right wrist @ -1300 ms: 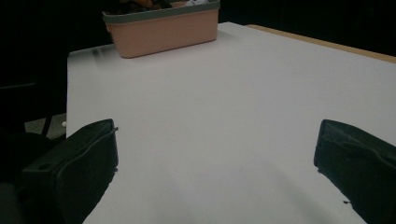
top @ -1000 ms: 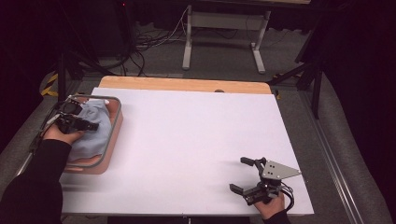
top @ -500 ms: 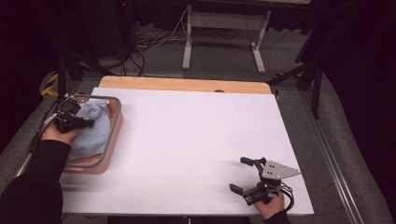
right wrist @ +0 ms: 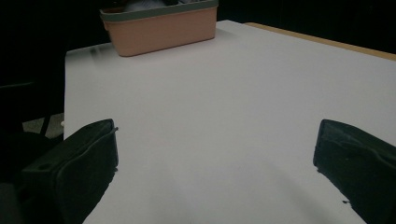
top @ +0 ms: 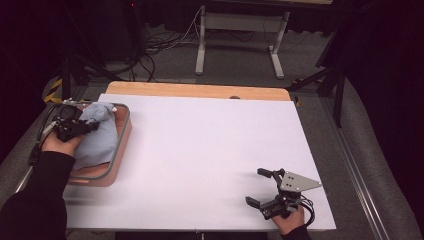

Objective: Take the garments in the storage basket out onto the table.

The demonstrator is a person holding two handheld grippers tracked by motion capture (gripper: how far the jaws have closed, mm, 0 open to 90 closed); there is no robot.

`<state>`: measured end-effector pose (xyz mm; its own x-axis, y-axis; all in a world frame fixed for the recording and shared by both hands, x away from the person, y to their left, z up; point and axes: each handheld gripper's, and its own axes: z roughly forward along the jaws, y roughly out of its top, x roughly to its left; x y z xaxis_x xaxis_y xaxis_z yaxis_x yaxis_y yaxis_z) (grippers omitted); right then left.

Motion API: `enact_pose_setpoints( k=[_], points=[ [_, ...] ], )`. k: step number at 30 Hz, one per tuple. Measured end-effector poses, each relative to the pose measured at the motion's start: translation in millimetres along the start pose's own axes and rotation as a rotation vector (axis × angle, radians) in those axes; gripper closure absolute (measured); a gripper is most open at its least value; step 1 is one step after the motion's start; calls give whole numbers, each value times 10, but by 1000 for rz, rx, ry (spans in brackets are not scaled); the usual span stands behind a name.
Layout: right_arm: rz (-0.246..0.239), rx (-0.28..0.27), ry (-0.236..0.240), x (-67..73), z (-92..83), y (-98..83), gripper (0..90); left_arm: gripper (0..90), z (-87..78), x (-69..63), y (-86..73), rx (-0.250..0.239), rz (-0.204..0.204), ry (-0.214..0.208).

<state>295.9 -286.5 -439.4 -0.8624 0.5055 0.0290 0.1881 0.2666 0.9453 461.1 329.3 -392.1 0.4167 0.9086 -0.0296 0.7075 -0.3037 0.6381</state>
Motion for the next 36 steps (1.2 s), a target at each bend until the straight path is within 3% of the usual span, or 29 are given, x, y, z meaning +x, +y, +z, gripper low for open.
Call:
enact_pose_setpoints(
  k=[15,27,36],
  points=[
    [1,-4,1,-2,-2,-1,2,754,-237,-17,-12,-167,-41,-6],
    [0,-5,2,0,-2,0,3,756,-383,-39,-27,-258,-56,-16],
    [0,-3,3,0,-2,0,2,757,-502,-39,-51,-336,-81,-48]
  ],
)
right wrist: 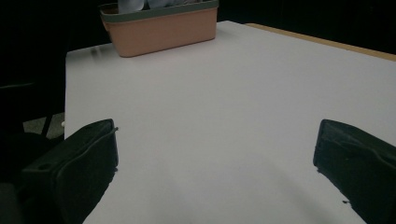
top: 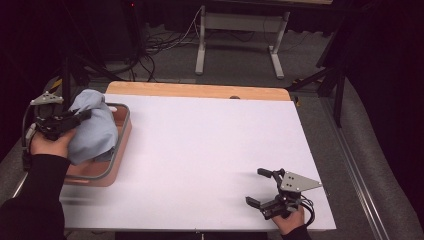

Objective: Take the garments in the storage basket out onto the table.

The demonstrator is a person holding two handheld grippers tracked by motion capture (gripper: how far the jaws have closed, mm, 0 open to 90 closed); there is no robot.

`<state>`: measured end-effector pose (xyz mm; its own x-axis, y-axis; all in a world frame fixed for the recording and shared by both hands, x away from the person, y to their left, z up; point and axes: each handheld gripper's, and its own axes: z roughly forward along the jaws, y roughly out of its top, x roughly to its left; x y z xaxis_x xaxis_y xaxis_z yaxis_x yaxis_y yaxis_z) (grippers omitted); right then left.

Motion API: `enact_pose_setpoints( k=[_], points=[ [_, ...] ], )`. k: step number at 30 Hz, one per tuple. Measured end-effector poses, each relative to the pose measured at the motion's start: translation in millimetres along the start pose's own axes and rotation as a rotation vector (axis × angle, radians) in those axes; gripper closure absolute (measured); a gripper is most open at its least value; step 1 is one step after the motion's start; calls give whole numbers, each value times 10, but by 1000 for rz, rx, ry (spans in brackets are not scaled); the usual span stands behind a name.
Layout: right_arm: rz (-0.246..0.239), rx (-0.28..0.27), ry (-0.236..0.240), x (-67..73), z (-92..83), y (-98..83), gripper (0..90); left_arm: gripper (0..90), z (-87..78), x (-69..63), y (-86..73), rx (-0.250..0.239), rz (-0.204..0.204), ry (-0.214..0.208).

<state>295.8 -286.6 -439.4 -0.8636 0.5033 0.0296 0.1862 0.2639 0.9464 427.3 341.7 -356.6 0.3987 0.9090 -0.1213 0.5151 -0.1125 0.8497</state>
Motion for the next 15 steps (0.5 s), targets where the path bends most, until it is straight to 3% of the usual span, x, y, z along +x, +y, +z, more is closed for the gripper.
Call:
enact_pose_setpoints(
  k=[15],
  points=[
    [-1,0,0,2,-1,1,3,757,-200,-121,70,-123,-13,-35]
  ],
)
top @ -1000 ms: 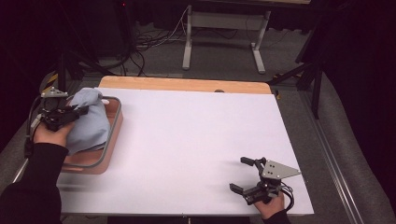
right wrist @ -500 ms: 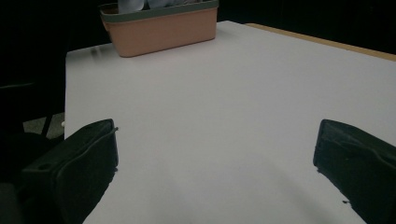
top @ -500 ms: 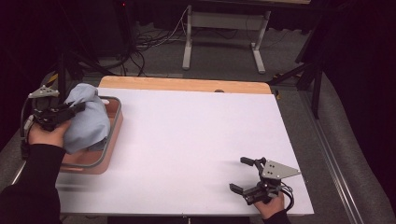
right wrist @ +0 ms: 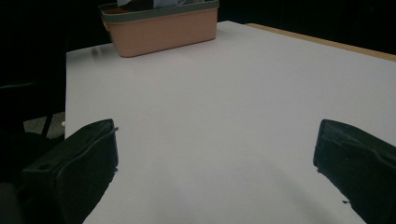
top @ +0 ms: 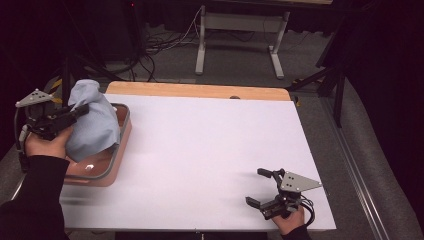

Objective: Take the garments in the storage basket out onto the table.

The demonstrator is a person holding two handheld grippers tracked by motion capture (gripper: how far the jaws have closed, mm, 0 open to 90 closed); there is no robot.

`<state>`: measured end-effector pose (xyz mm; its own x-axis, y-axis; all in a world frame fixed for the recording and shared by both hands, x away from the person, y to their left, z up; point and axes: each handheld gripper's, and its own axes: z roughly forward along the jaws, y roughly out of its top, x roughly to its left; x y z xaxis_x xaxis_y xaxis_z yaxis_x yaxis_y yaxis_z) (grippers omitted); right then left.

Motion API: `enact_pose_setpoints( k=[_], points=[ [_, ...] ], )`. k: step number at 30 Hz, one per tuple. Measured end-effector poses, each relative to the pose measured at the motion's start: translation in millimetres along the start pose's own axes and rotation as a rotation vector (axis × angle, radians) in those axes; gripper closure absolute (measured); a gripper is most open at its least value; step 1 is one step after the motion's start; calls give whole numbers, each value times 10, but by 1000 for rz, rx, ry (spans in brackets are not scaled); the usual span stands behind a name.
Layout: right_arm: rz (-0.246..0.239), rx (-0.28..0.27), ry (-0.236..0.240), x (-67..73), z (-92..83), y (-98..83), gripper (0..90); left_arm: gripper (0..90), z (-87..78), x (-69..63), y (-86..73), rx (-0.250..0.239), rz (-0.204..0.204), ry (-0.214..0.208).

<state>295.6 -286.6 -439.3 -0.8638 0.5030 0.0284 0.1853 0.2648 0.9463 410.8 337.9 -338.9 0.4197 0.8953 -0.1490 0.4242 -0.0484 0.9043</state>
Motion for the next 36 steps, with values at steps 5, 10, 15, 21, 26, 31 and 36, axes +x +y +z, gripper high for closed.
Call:
enact_pose_setpoints(
  k=[5,10,15,21,26,31,36],
  points=[
    [-2,0,1,0,1,0,2,757,-49,-43,28,-31,8,-6],
    [-2,1,1,1,1,0,3,757,-118,-112,84,-68,21,-18],
    [-3,2,1,2,-1,1,2,757,-164,-169,122,-90,29,-42],
    [-3,2,1,1,0,1,2,757,-228,-260,167,-126,38,-74],
    [-2,2,1,2,1,0,2,757,-260,-353,203,-147,47,-103],
    [-2,3,2,2,0,0,2,757,-277,-425,233,-168,52,-139],
    [0,-2,1,3,-2,0,3,757,-285,-539,265,-186,57,-179]
  ],
)
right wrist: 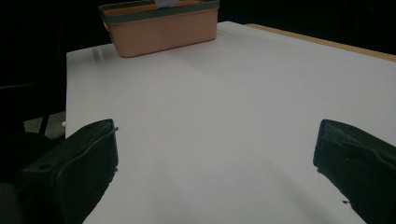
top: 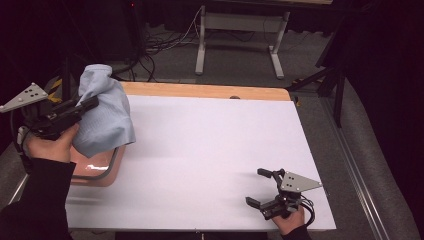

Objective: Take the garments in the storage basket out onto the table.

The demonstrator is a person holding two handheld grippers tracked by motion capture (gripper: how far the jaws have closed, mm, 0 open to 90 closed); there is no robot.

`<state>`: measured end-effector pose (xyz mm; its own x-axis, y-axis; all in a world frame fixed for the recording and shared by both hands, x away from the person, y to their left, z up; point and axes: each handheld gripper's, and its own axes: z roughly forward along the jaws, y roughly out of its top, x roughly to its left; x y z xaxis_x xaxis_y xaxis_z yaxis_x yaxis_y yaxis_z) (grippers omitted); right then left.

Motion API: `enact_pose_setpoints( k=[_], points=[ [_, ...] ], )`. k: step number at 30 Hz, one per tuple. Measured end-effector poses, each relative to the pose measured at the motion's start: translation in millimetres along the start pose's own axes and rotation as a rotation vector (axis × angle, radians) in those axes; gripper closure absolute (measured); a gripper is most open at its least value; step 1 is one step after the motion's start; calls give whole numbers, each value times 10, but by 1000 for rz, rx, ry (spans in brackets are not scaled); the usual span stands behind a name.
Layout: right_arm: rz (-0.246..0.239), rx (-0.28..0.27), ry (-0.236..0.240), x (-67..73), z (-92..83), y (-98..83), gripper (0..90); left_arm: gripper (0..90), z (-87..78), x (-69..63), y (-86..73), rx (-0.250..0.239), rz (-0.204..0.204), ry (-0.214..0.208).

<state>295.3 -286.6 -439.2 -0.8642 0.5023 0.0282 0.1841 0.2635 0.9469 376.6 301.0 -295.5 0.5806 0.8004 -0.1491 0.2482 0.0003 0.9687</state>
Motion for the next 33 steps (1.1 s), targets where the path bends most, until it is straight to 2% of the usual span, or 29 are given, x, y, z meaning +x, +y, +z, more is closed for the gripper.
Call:
enact_pose_setpoints(
  k=[11,16,33],
  points=[
    [-1,-1,1,1,-2,1,2,757,79,-290,76,-33,25,-104],
    [0,-3,3,1,-5,1,2,757,155,-457,95,-39,53,-143],
    [-2,-5,3,1,-12,3,2,756,403,-786,81,-53,58,-266]
  ],
)
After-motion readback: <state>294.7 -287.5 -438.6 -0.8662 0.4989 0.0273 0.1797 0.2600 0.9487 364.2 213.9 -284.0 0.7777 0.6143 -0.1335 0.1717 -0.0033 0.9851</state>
